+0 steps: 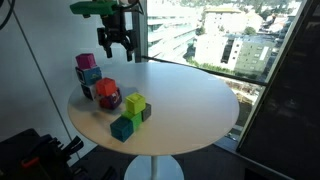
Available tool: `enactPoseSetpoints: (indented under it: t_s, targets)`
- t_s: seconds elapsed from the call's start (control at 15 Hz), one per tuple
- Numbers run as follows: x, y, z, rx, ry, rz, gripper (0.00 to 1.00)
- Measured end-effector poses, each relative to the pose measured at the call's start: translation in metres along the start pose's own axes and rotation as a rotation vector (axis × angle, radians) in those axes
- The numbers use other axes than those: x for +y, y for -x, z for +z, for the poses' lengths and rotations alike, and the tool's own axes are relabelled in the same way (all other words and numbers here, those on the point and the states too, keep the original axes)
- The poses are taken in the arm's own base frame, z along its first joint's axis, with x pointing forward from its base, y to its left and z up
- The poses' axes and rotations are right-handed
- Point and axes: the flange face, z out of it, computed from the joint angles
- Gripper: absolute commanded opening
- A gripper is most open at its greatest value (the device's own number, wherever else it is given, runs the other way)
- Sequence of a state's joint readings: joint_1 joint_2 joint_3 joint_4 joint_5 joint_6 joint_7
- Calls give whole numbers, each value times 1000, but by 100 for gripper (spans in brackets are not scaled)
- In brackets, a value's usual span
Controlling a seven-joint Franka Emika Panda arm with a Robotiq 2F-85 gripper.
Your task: Put the orange block on the blue block
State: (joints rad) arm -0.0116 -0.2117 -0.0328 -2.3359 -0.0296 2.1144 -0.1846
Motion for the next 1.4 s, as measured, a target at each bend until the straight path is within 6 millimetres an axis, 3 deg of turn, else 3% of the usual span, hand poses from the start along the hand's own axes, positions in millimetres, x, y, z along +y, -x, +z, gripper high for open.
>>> enactPoseSetpoints:
  t_s: [0.6,0.93,1.4]
  targets:
    - [0,-1,3,-6,-1,-1,100]
    - [-2,-3,16,-33,-5,-6,100]
    - [-26,-10,33,-71,-3,-20,100]
